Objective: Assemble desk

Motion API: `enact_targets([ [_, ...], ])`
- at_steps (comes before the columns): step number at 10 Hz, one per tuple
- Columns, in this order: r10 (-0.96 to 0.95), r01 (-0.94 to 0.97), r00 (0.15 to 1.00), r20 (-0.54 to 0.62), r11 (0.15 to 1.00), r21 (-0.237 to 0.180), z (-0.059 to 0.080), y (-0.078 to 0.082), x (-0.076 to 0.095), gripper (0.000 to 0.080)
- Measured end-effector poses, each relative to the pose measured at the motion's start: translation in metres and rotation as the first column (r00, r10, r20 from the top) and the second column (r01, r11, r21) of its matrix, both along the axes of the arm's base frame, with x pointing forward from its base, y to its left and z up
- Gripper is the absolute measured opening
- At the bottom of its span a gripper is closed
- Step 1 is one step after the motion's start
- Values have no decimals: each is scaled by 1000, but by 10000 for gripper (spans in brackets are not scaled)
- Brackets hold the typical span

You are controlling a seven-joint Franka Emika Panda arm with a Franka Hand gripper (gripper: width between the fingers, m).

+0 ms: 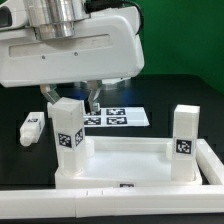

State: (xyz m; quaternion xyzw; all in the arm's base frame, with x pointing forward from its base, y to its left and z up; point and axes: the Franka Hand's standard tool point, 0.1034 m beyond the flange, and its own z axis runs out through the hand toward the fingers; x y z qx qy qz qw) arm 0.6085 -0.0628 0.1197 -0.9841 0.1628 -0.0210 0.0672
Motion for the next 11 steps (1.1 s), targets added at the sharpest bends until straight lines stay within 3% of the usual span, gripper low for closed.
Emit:
enact_targets([
  [1, 0, 0, 1000, 0, 1000, 0, 0, 0, 0, 247],
  [2, 0, 0, 1000, 0, 1000, 0, 0, 0, 0, 64],
  [3, 0, 0, 1000, 0, 1000, 0, 0, 0, 0, 14],
  [5, -175, 176, 984, -31, 984, 39, -6, 1, -8, 5],
  [7, -121, 122, 992, -24, 992, 40, -2, 3, -6, 1],
  [9, 32, -32, 999, -24, 999, 24, 18, 6, 2, 1],
  [10, 111, -111, 993, -30, 994, 12, 30, 7, 11, 96],
  [11, 106, -105, 994, -36, 994, 18, 33, 8, 18, 96],
])
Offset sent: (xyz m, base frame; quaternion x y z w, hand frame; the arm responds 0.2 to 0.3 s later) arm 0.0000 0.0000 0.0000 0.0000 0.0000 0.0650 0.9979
